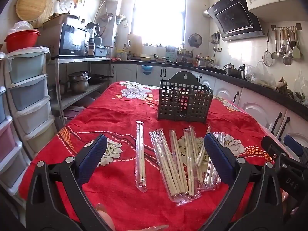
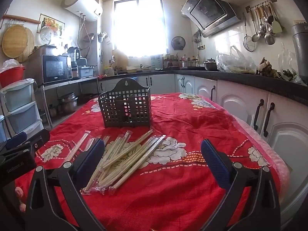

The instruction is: Organize utensils

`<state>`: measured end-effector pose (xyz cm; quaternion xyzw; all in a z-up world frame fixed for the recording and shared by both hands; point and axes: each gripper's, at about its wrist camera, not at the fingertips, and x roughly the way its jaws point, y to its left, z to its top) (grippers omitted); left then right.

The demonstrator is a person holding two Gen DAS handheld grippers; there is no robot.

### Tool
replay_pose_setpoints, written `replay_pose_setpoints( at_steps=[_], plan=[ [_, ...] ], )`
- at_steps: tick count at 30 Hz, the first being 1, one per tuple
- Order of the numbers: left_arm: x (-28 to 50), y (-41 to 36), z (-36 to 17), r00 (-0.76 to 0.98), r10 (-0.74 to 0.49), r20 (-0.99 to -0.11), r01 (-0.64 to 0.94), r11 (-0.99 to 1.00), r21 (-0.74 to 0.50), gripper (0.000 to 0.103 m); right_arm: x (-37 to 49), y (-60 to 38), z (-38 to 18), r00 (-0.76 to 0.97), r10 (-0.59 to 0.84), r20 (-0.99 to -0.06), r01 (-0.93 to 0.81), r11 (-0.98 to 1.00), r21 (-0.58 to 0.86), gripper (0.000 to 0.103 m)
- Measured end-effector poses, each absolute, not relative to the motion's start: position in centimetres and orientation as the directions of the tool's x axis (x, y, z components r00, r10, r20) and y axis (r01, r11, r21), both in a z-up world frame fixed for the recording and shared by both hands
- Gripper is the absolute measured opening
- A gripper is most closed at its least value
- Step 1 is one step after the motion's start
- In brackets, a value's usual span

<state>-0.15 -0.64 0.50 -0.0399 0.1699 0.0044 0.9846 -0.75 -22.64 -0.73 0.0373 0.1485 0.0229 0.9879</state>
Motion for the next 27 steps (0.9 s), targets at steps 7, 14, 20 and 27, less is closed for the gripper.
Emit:
replay_pose_setpoints(
  at_steps=[7, 14, 20, 27],
  plan=[
    [-0.06, -0.38, 0.48, 0.945, -0.007, -0.328, -0.021, 0.997, -0.080, 0.093, -0.86, -22.43, -0.59, 0.955, 0.057, -0.291, -0.036, 0.996, 0.077, 0.097],
    [-0.04, -0.42, 0.47, 0.946, -0.005, -0.324, -0.022, 0.997, -0.080, 0.093, -0.99, -22.27, -0.46, 0.957, 0.056, -0.285, -0.037, 0.997, 0.073, 0.097],
    [-0.03, -0.53, 0.45, 0.945, -0.008, -0.326, -0.019, 0.997, -0.080, 0.093, -1.07, -22.27, -0.42, 0.958, 0.057, -0.282, -0.038, 0.997, 0.070, 0.097],
    [0.10, -0.47, 0.22, 0.944, -0.012, -0.331, -0.015, 0.997, -0.079, 0.093, -1.20, -22.17, -0.42, 0.958, 0.054, -0.281, -0.036, 0.997, 0.068, 0.097]
  ],
)
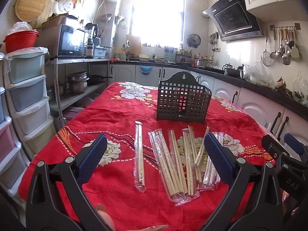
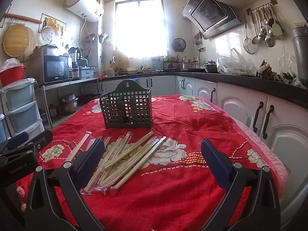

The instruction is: Organize utensils

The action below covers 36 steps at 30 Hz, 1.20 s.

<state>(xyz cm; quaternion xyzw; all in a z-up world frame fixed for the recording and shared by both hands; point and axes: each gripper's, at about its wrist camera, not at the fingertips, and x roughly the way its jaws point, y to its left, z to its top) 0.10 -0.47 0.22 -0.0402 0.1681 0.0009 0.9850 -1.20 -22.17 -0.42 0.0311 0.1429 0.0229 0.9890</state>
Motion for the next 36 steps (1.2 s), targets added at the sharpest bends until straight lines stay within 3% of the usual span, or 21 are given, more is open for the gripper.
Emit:
replay_pose_setpoints(
  at_steps=[19, 24, 36],
  plan=[
    [0.6, 0.9, -0.1, 0.938, -0.011, -0.346, -0.034, 0.992, -0.124, 0.093, 0.3, -21.4, -0.3, 0.940, 0.094, -0.327, -0.083, 0.995, 0.047, 0.097],
    [1.4, 2.5, 0.0, 0.934, 0.013, -0.358, -0.066, 0.989, -0.134, 0.093, 2.5, -20.8, -0.1, 0.907, 0.141, -0.396, -0.136, 0.990, 0.042, 0.097],
    [5.0, 5.3, 1.1, 0.897, -0.067, -0.436, -0.009, 0.986, -0.169, 0.093, 8.4, -19.8, 0.7, 0.810, 0.244, -0.534, -0.252, 0.966, 0.059, 0.097]
  ],
)
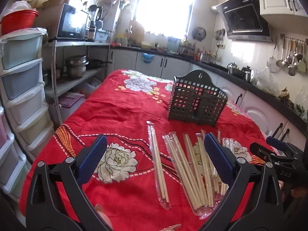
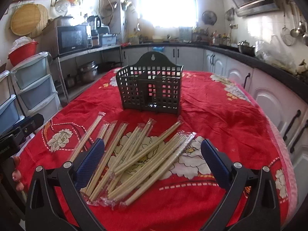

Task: Organize utensils
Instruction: 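Move the right tool toward the chopstick packs while the left tool approaches them too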

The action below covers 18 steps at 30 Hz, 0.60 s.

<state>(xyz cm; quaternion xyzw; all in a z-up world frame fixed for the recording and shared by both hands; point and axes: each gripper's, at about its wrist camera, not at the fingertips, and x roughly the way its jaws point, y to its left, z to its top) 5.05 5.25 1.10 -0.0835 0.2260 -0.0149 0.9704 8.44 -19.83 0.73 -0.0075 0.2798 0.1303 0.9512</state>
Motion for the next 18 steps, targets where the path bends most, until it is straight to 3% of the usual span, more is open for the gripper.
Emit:
replay_pose_setpoints(
  at_steps=[9, 13, 18],
  plan=[
    [9.8, 5.1, 1.8, 0.851, -0.037, -0.524, -0.011, 0.996, -0.089, 0.093, 13.7, -20.8, 0.3, 0.738, 0.240, -0.631, -0.220, 0.969, 0.112, 0.097],
    [12.0, 4.9, 2.1, 0.836, -0.087, -0.542, 0.048, 0.995, -0.086, 0.093, 16.3, -21.9, -0.1, 0.707, 0.227, -0.670, -0.192, 0.973, 0.127, 0.097],
    [15.5, 5.3, 0.8, 0.764, -0.145, -0.629, 0.087, 0.989, -0.122, 0.093, 19.3, -22.7, -1.0, 0.655, 0.227, -0.721, -0.164, 0.974, 0.158, 0.097]
  ],
)
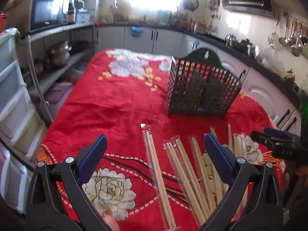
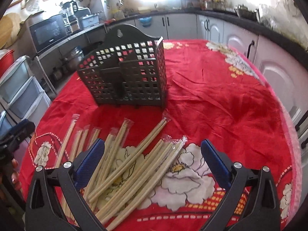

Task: Organize utensils
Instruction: 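Move the right tool toward the chopstick packs while the left tool approaches them too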

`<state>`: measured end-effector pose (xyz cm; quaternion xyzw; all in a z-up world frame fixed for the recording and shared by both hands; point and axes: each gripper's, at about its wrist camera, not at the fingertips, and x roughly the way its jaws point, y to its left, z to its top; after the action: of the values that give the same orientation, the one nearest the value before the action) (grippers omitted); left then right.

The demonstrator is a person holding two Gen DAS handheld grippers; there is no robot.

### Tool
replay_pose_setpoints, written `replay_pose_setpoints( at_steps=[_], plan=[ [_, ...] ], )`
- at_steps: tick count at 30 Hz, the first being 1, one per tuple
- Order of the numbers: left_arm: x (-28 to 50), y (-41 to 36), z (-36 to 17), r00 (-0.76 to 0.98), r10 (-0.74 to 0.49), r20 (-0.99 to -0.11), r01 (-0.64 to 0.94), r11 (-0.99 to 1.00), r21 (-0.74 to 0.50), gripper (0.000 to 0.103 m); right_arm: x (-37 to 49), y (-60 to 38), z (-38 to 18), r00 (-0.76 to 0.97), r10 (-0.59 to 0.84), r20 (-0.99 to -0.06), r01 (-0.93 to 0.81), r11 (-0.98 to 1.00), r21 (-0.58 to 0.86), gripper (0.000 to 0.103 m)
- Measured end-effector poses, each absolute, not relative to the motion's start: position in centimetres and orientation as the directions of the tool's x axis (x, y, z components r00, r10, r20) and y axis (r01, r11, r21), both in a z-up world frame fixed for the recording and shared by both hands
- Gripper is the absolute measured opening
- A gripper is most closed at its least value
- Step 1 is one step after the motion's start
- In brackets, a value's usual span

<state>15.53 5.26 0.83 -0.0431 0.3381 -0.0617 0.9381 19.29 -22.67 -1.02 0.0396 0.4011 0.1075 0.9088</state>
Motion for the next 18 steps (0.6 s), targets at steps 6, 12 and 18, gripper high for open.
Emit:
replay_pose_setpoints(
  at_steps=[6, 12, 18],
  plan=[
    [19.1, 6.1, -1.2, 0.676, -0.201, -0.709, 0.124, 0.979, -0.160, 0.092, 21.6, -22.2, -2.0, 0.616, 0.234, -0.752, -0.172, 0.972, 0.161, 0.083],
    [21.9, 6.0, -3.0, 0.573, -0.308, -0.759, 0.167, 0.951, -0.259, 0.080, 23.5, -21.7, -3.0, 0.575, 0.240, -0.782, -0.170, 0.970, 0.172, 0.073],
    [23.9, 5.8, -4.7, 0.496, -0.363, -0.789, 0.186, 0.932, -0.311, 0.063, 25.7, -22.6, -4.5, 0.502, 0.279, -0.819, -0.131, 0.960, 0.247, 0.055]
  ],
)
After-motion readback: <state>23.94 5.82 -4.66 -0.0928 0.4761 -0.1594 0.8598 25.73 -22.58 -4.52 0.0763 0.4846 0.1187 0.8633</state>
